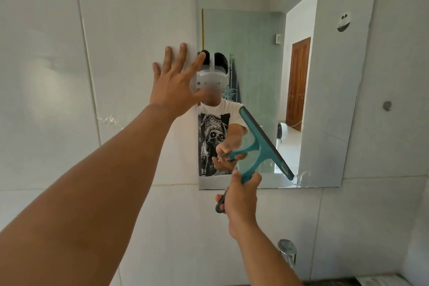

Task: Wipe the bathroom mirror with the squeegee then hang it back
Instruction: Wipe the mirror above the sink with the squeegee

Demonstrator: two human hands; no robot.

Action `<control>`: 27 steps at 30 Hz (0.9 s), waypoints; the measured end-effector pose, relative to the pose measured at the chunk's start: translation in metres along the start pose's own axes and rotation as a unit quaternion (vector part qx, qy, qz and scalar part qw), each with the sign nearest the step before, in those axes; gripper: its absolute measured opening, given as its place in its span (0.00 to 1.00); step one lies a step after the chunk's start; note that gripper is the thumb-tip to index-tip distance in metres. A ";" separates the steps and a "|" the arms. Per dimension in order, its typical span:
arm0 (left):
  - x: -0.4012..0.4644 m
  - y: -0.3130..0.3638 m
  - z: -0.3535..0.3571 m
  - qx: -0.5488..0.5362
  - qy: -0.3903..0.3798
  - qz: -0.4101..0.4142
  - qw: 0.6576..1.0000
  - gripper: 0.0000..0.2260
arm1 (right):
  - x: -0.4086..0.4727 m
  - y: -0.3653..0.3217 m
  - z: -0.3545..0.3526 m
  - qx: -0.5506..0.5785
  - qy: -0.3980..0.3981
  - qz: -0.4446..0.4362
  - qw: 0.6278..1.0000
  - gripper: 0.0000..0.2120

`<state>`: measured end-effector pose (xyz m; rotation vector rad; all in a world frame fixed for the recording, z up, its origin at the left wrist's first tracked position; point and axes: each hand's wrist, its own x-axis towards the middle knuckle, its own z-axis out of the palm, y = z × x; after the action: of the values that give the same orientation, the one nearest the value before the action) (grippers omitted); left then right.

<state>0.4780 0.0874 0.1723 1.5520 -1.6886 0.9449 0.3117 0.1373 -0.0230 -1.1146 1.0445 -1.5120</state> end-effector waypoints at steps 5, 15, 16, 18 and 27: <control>0.001 -0.001 0.000 -0.006 -0.005 -0.006 1.000 0.36 | -0.018 0.018 0.025 -0.027 -0.029 -0.002 0.999 0.11; 0.001 -0.001 0.002 -0.016 0.006 -0.005 1.000 0.36 | -0.018 0.049 0.004 -0.210 -0.037 -0.061 0.975 0.15; 0.001 -0.002 0.002 -0.015 0.007 -0.004 1.000 0.36 | -0.017 0.053 -0.003 -0.248 -0.036 -0.075 0.965 0.15; 0.000 -0.003 0.003 -0.015 0.008 -0.002 1.000 0.36 | -0.014 0.057 -0.021 -0.328 -0.036 -0.104 0.938 0.16; 0.002 -0.004 0.006 -0.005 0.017 0.003 1.000 0.36 | 0.020 0.030 -0.113 -0.593 -0.087 -0.206 0.773 0.21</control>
<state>0.4823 0.0814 0.1708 1.5157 -1.6728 0.9600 0.2048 0.1229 -0.0731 -2.4296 1.7589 -0.8857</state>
